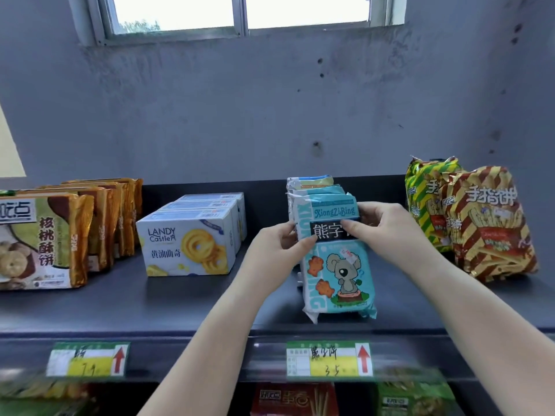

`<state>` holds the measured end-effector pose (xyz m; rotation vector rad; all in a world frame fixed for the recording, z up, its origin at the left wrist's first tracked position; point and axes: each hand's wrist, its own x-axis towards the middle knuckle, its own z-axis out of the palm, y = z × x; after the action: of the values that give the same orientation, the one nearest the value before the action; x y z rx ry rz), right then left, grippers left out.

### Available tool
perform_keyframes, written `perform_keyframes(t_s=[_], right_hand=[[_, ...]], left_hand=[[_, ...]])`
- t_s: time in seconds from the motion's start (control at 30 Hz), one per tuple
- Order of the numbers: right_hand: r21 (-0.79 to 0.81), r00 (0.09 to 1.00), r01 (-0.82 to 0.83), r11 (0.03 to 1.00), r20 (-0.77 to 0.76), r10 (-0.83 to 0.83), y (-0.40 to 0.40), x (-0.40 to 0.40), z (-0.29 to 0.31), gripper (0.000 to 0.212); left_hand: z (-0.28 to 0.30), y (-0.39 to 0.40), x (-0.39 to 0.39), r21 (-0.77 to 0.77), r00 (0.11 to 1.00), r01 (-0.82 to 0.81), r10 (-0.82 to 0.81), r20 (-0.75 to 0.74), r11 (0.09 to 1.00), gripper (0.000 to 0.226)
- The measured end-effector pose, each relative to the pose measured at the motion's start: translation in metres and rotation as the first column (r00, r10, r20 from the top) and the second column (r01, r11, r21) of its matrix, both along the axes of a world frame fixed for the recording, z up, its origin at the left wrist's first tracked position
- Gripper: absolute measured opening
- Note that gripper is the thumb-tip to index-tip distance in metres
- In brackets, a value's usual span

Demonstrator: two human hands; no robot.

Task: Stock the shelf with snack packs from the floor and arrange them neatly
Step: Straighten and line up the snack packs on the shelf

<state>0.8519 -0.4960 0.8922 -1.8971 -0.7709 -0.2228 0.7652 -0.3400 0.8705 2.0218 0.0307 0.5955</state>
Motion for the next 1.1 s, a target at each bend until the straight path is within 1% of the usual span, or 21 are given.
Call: perform_keyframes(t_s=[0.1, 0.17, 0.23, 0.27, 0.33, 0.4, 0.5, 0.6, 0.67, 0.77, 0.83, 0.87, 0.9, 0.93, 0.97, 1.0, 1.03, 1.1], right_hand=[[-0.027, 1.000, -0.002, 1.000, -0.004, 0.002, -0.001, -0.001, -0.004, 0.020], [-0.032, 1.000, 0.016, 0.999, 0.022, -0.016, -0.002, -0.003, -0.005, 0.023], [-0.013, 0.992, 0.087, 0.996, 0.092, -0.085, -0.005, -0.001, -0.005, 0.032], [0.006, 0.982, 0.132, 0.991, 0.134, -0.131, -0.009, 0.000, -0.003, 0.038], [0.067, 0.956, 0.188, 0.980, 0.215, -0.199, -0.021, 0.002, 0.001, 0.042], [0.143, 0.933, 0.213, 0.967, 0.264, -0.245, -0.038, 0.004, 0.007, 0.034], [0.241, 0.893, 0.273, 0.932, 0.298, -0.338, -0.071, 0.017, 0.016, 0.022], [0.292, 0.860, 0.335, 0.896, 0.294, -0.418, -0.106, 0.043, 0.022, 0.018], [0.293, 0.828, 0.395, 0.871, 0.296, -0.475, -0.128, 0.064, 0.023, 0.022], [0.243, 0.809, 0.473, 0.847, 0.261, -0.527, -0.154, 0.095, 0.019, 0.039], [0.154, 0.827, 0.504, 0.850, 0.196, -0.526, -0.165, 0.113, 0.015, 0.051], [0.112, 0.843, 0.504, 0.856, 0.153, -0.516, -0.169, 0.121, 0.013, 0.055], [0.076, 0.856, 0.499, 0.863, 0.111, -0.505, -0.171, 0.128, 0.011, 0.057], [0.047, 0.868, 0.489, 0.871, 0.072, -0.492, -0.173, 0.134, 0.010, 0.057], [0.031, 0.879, 0.475, 0.880, 0.036, -0.476, -0.175, 0.139, 0.008, 0.054], [0.034, 0.891, 0.454, 0.890, 0.000, -0.454, -0.177, 0.144, 0.006, 0.049], [0.052, 0.904, 0.428, 0.902, -0.032, -0.427, -0.178, 0.148, 0.004, 0.043], [0.101, 0.926, 0.376, 0.921, -0.079, -0.369, -0.179, 0.152, -0.001, 0.037]], left_hand=[[-0.001, -0.006, -0.003, 0.027, 0.999, -0.036, 0.037, -0.027, 0.999, 0.026], [0.001, -0.010, -0.007, 0.085, 0.994, -0.109, 0.109, 0.000, 0.990, 0.035], [0.007, -0.016, -0.010, 0.193, 0.962, -0.271, 0.256, 0.096, 0.943, 0.055], [0.011, -0.020, -0.012, 0.232, 0.933, -0.352, 0.317, 0.172, 0.907, 0.060], [0.019, -0.033, -0.013, 0.239, 0.897, -0.404, 0.330, 0.295, 0.883, 0.055], [0.027, -0.052, -0.012, 0.244, 0.894, -0.398, 0.313, 0.321, 0.885, 0.050], [0.038, -0.089, 0.000, 0.234, 0.916, -0.341, 0.267, 0.298, 0.910, 0.043], [0.048, -0.122, 0.026, 0.241, 0.942, -0.285, 0.225, 0.249, 0.928, 0.039], [0.052, -0.140, 0.051, 0.239, 0.963, -0.244, 0.205, 0.178, 0.940, 0.040], [0.053, -0.159, 0.096, 0.215, 0.979, -0.201, 0.200, 0.026, 0.956, 0.048], [0.049, -0.168, 0.122, 0.193, 0.976, -0.191, 0.207, -0.071, 0.963, 0.048], [0.047, -0.171, 0.133, 0.171, 0.970, -0.203, 0.221, -0.096, 0.964, 0.038], [0.044, -0.173, 0.142, 0.148, 0.962, -0.227, 0.245, -0.117, 0.963, 0.018], [0.042, -0.175, 0.151, 0.116, 0.959, -0.241, 0.254, -0.123, 0.964, 0.011], [0.037, -0.175, 0.161, 0.081, 0.956, -0.251, 0.260, -0.139, 0.965, 0.030], [0.033, -0.175, 0.169, 0.074, 0.954, -0.259, 0.267, -0.139, 0.963, 0.036], [0.030, -0.175, 0.174, 0.083, 0.947, -0.282, 0.291, -0.138, 0.956, 0.032], [0.025, -0.176, 0.182, 0.103, 0.936, -0.318, 0.329, -0.122, 0.943, 0.015]])
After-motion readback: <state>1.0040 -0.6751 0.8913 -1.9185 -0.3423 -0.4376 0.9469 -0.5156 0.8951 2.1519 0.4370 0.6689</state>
